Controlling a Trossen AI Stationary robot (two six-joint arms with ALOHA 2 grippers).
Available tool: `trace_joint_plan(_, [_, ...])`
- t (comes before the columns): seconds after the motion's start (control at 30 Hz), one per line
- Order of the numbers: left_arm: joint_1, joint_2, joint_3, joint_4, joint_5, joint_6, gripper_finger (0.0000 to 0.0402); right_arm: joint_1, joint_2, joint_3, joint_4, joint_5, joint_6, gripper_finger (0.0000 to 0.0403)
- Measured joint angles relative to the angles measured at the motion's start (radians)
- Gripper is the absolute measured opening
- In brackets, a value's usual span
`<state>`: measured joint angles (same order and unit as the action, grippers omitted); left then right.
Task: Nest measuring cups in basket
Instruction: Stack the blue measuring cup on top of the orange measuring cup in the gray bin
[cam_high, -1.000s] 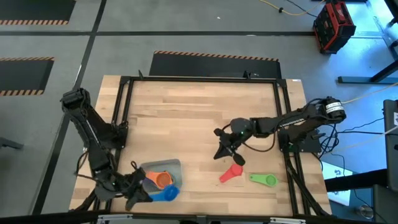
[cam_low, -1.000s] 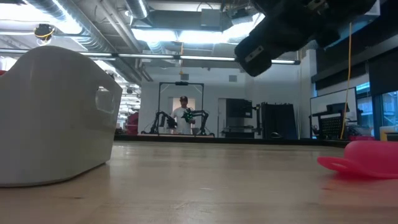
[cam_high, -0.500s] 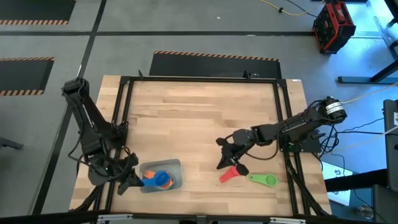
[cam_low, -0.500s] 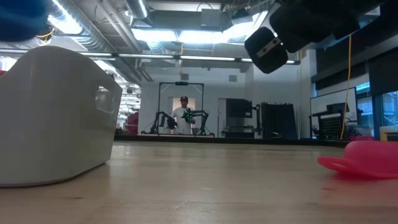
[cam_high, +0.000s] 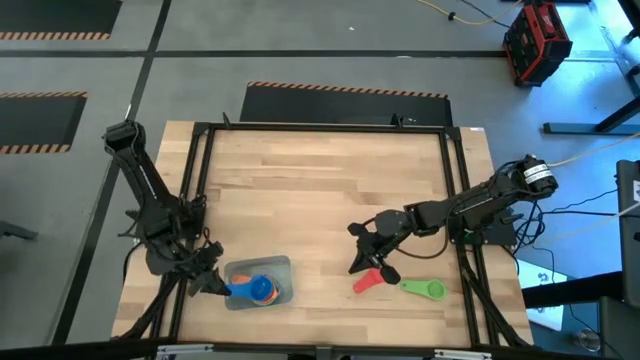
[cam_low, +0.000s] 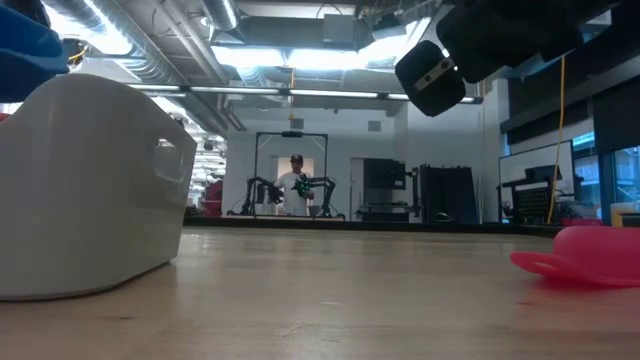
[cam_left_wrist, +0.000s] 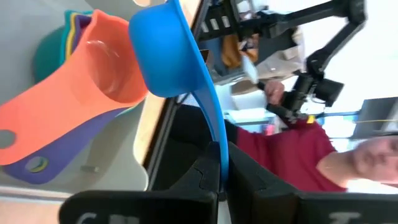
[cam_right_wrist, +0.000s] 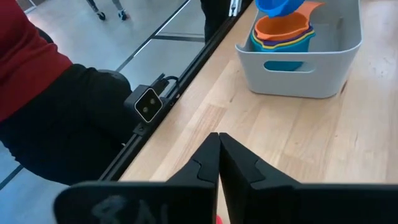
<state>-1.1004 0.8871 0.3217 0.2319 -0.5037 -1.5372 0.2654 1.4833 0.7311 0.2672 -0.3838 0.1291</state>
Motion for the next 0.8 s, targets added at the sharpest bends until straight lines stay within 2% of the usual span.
trace_joint_plan(0.13, [0.000,0.000,-0.052,0.061,0.002,-0.008,0.0002,0.000,0.000,0.000,0.000,0.000,0.001,0.0005])
trace_joint_plan(0.4, [0.000,0.001,-0.091,0.057,0.048,-0.109,0.0003,0.000,0.000,0.000,0.000,0.000,0.050,0.0020])
trace_joint_plan(0.63, [0.000,0.001,-0.091,0.046,0.036,-0.110,0.0020,0.000,0.000,0.000,0.000,0.000,0.050,0.0004])
trace_joint_plan(0.8, [0.015,0.001,-0.092,0.045,0.036,-0.111,0.0038,0.000,0.000,0.000,0.000,0.000,0.050,0.0018])
